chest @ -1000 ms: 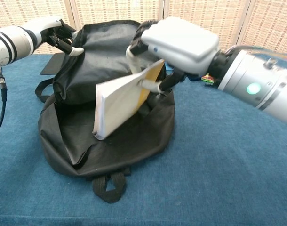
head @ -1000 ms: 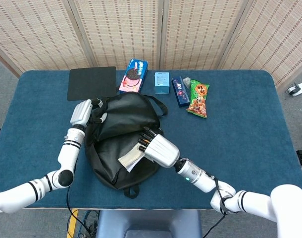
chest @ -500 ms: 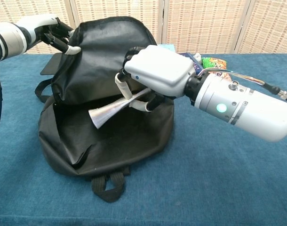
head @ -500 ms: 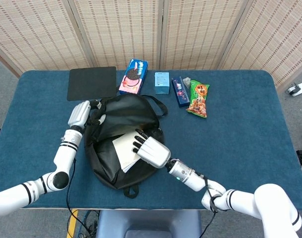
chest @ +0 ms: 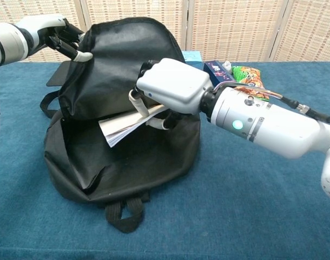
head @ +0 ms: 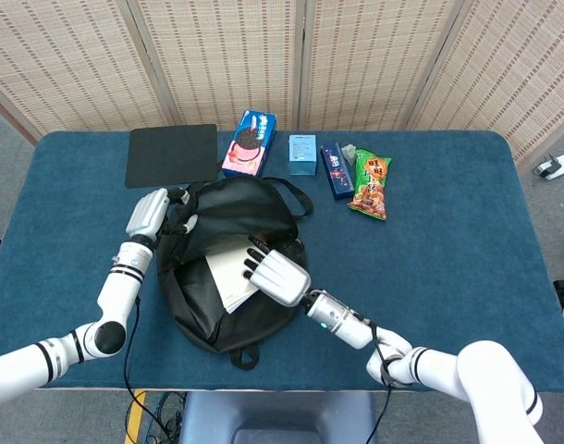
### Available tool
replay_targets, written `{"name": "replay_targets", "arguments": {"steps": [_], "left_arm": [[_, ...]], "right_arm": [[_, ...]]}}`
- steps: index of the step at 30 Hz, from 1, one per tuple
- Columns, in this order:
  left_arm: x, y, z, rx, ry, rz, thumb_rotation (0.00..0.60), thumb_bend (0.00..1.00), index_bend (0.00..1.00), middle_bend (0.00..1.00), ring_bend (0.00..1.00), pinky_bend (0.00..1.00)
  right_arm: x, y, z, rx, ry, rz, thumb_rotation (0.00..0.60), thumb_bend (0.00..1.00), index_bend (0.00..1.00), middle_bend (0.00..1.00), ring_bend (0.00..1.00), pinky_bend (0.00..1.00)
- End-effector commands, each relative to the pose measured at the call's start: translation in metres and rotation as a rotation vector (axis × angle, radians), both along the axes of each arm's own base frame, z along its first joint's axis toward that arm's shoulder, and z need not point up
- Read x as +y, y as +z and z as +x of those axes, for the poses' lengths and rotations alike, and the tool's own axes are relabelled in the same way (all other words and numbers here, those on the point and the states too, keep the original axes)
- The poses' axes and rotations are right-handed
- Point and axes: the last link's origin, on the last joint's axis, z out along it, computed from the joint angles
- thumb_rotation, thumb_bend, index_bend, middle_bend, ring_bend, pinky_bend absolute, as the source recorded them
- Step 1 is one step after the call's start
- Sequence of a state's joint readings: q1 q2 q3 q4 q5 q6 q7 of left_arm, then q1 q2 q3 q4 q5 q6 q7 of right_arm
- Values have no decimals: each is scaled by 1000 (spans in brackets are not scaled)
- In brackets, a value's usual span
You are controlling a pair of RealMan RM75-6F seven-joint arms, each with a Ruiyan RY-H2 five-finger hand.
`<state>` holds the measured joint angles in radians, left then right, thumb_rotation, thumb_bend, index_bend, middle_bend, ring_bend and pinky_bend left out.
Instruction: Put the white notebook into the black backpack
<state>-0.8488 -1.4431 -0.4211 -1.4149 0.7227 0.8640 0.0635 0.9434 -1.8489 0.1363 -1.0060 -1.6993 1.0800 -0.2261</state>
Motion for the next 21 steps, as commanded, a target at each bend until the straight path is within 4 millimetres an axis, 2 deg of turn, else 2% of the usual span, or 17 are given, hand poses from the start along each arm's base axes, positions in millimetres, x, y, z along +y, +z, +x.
{"name": "replay_targets", "arguments": {"steps": [1, 7, 11, 13, 17, 21], "left_arm": [[0, 0, 1, -4, 2, -7, 600, 452, 745, 405, 345, 174], [0, 3, 1, -27, 18, -19, 600, 451, 743, 405, 345, 174], [0, 6, -1, -25, 22, -25, 600, 451, 739, 405, 345, 174], [-1, 8, -2, -26, 25, -29, 600, 451, 738, 405, 345, 174], [-1, 10, -5, -28, 31, -32, 600, 451, 736, 406, 344, 174], [-1, 11, -7, -34, 40, -37, 600, 450, 734, 405, 344, 174]], "right_arm": [[-6, -4, 3, 13, 7, -18, 600, 620, 669, 474, 285, 138], [-15, -15, 8, 36, 13, -40, 600, 606, 669, 471, 284, 138], [-21, -22, 7, 60, 18, -69, 600, 545, 658, 445, 284, 137], [-24, -26, 6, 72, 11, -82, 600, 473, 600, 416, 279, 126], [-24, -30, 3, 74, 4, -89, 600, 237, 392, 339, 217, 93], [-22, -29, -2, 61, -4, -91, 600, 53, 188, 242, 124, 61]]}}
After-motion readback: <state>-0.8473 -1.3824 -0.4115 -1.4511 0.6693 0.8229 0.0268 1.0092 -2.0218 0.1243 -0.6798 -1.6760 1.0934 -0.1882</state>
